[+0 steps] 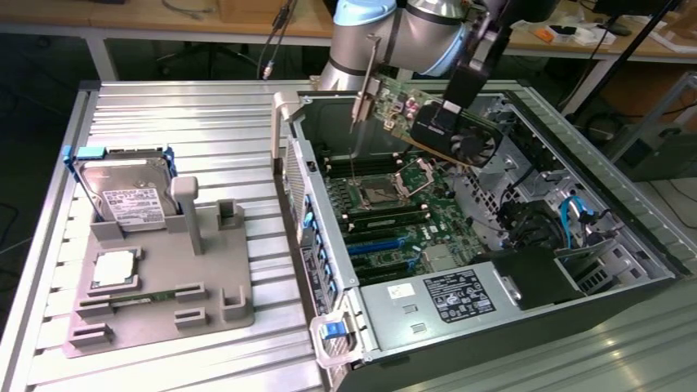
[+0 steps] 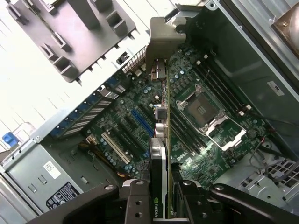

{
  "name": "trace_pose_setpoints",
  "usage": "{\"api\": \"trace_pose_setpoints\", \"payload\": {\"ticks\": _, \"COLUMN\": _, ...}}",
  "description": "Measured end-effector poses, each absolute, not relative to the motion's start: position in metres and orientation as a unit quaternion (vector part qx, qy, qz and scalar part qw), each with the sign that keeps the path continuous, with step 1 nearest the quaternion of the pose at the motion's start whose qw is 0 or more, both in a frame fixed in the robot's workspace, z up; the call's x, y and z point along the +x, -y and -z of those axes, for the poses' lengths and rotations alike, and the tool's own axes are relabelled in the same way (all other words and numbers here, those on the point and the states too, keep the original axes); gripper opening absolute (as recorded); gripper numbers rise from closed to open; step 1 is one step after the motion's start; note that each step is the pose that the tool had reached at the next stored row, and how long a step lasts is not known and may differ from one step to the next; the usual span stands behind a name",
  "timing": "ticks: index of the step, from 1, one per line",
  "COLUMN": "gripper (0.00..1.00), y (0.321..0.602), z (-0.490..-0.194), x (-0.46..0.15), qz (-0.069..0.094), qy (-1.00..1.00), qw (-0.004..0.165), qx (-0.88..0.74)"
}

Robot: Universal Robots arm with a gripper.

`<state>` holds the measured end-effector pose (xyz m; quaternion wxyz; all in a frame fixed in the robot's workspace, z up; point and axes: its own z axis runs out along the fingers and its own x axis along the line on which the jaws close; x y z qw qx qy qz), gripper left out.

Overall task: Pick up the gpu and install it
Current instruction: 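Insert the gpu into the slot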

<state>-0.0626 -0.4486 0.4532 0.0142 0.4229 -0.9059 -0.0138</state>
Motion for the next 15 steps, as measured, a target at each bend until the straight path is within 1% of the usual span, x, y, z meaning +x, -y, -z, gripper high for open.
{"api": "trace_pose_setpoints", "payload": {"ticks": 15, "gripper": 0.27, "y": 0.4486, "z": -0.4532, "x": -0.0626, "qz": 0.012, "qy": 0.860, "qw": 0.015, "qx": 0.509}}
